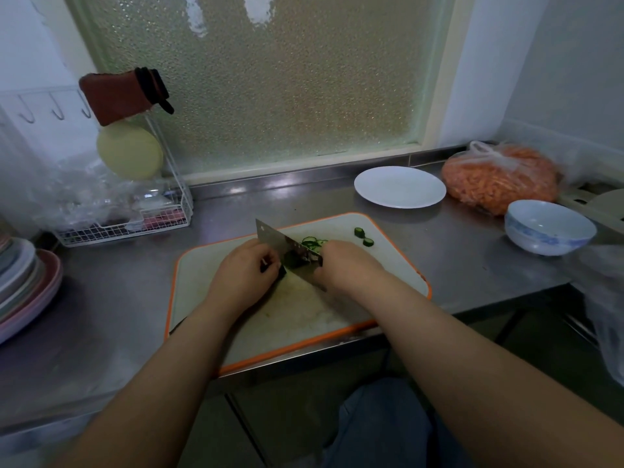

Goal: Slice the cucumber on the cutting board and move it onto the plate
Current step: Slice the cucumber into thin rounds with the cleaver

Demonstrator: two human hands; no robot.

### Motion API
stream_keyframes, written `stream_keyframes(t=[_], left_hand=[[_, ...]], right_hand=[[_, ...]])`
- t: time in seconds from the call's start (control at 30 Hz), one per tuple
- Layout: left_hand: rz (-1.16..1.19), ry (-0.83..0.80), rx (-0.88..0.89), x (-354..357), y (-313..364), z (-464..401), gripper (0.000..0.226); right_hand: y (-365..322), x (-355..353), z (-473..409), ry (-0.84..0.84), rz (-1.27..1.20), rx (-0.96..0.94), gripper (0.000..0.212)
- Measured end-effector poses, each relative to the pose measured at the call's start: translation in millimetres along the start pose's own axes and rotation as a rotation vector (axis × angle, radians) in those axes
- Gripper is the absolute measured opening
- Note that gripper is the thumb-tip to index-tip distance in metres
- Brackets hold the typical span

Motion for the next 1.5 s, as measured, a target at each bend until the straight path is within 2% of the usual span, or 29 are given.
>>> stream_keyframes(t=[0.1, 0.17, 0.27, 0.4, 0.63, 0.8, 0.87, 0.97, 1.07, 1.27, 1.37, 1.5], left_hand=[[0.006, -0.004, -0.008, 0, -1, -1, 0.007], [0.009, -0.010, -0.009, 1, -1, -1, 0.009], [0.014, -0.012, -0.007, 0, 0, 0, 0.015], [0.020, -0.012, -0.007, -1, 0, 0, 0.012], [0.009, -0.011, -0.009, -2, 1, 0, 0.009], [-0.006, 0.003, 0.016, -3, 3, 2, 0.007], [-0.022, 0.012, 0.034, -4, 6, 3, 0.007], [-0.044, -0.012, 0.037, -6, 6, 3, 0.012], [-0.047, -0.056, 0.044, -7, 4, 1, 0.010], [0.000, -0.004, 0.025, -3, 3, 4, 0.009], [0.014, -0.012, 0.016, -1, 0, 2, 0.009], [0.010, -0.020, 0.013, -1, 0, 3, 0.011]], right_hand=[[-4, -4, 6, -0.001, 0.001, -0.033, 0.030], [-7, -6, 8, 0.010, 0.010, -0.048, 0.025], [-10, -10, 10, 0.031, 0.024, -0.073, 0.008], [-12, -12, 13, 0.038, 0.033, -0.090, 0.018], [-14, -7, 9, 0.048, 0.031, -0.076, 0.021], [-9, 16, -2, 0.036, 0.022, -0.012, 0.027], [-6, 18, -4, 0.031, 0.007, -0.009, 0.024], [-1, 12, -5, -0.001, -0.017, -0.006, 0.009], [1, 8, -5, 0.003, -0.025, -0.004, 0.012], [2, 7, 2, 0.020, -0.010, -0.037, 0.009], [-3, 4, 6, 0.035, -0.003, -0.057, 0.018], [-8, -3, 11, 0.032, 0.003, -0.069, 0.013]])
Point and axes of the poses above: each hand's wrist, its own z-axis away from the middle knuckle, its own x-axis out of the palm, y = z × x, the point moved 5 cm from there along -z, towards the middle knuckle, and after that the axes turned 15 degrees about -z, right-handed, at the moved point
